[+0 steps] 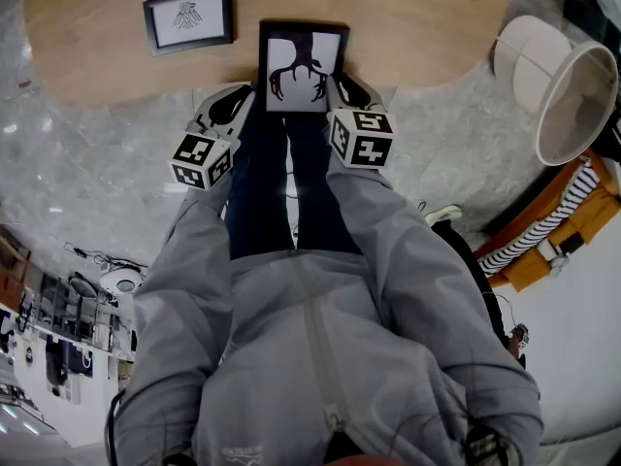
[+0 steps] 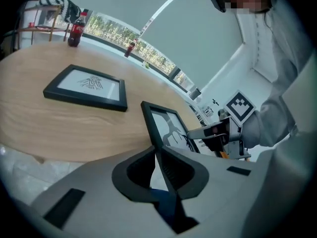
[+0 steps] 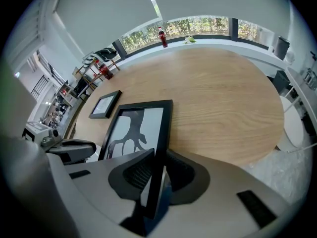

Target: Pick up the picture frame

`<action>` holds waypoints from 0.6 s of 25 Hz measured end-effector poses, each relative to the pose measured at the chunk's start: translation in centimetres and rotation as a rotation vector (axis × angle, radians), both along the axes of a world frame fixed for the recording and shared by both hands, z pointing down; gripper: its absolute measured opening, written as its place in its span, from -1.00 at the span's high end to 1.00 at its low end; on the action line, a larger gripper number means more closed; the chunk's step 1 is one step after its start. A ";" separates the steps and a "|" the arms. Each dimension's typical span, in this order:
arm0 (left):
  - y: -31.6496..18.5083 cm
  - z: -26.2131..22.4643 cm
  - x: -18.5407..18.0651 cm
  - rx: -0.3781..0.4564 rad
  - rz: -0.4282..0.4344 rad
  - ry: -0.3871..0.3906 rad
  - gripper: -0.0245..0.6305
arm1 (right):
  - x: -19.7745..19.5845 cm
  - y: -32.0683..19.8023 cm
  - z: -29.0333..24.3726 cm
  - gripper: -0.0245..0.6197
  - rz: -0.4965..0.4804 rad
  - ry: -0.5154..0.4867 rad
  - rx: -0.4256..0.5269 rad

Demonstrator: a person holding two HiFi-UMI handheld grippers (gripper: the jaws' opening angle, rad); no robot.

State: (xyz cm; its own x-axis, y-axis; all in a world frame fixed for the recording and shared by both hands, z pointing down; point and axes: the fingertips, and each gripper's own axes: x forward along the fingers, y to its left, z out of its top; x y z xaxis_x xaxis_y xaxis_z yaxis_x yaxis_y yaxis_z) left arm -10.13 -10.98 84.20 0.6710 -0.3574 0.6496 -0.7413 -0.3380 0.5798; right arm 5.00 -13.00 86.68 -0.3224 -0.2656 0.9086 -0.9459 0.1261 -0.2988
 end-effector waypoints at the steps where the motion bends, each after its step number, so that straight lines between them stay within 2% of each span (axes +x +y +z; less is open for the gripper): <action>1: 0.2 0.0 0.1 -0.018 -0.007 0.028 0.82 | 0.0 0.0 0.0 0.66 -0.002 0.000 0.000; 3: 0.6 0.1 0.6 -0.058 -0.017 0.091 0.50 | 0.0 0.1 0.1 0.66 -0.005 0.001 0.001; 9: 1.3 1.5 2.2 -0.188 -0.009 0.212 0.29 | 0.0 0.3 0.0 0.66 -0.013 -0.006 0.003; 15: 1.2 2.9 3.7 -0.256 -0.014 0.251 0.26 | -0.2 0.7 -0.1 0.66 -0.038 -0.012 0.006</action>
